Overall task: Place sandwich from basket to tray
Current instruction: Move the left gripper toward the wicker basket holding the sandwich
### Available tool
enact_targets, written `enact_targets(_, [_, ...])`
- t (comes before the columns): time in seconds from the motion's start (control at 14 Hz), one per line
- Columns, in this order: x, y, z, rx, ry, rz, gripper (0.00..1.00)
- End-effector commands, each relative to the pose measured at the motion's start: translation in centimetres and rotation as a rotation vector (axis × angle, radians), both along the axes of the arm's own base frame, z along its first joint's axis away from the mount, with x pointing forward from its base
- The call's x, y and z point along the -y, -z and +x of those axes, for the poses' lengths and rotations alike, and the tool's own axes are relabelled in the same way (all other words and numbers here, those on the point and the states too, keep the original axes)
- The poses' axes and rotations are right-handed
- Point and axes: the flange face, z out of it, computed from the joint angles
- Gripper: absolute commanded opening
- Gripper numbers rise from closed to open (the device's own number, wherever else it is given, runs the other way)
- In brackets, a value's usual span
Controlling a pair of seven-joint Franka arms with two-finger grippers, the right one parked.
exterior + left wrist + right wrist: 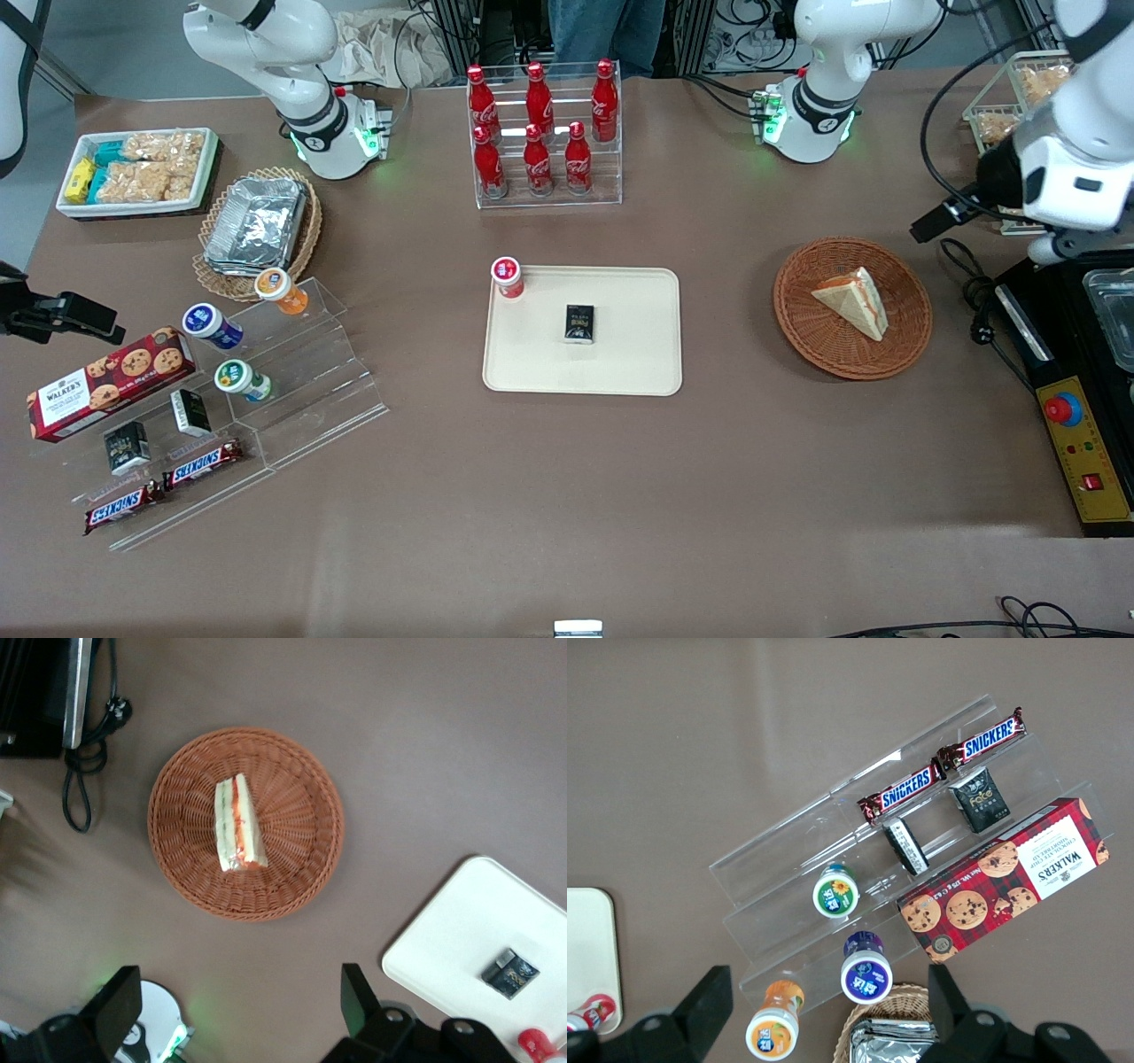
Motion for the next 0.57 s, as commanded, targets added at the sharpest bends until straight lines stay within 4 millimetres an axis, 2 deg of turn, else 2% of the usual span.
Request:
enact_targets(0.0, [-0.9,3.8,-4.3,0.026,-0.115,0.038,1.00])
enact_targets(0.07, [-1.0,4.8,-4.8,0.026,-0.122,0.041,1.00])
enact_targets(0.21, [-3.4,5.6,-5.1,0.037,-0.174,0.043,1.00])
enact_targets(0.36, [-3.6,6.7,-4.9,0.033,-0.177,0.042,1.00])
enact_targets(0.43, [-3.7,7.9,-4.9,0.036,-0.180,0.042,1.00])
enact_targets(0.5, [-3.9,9.9,-5.2,0.030,-0.183,0.042,1.00])
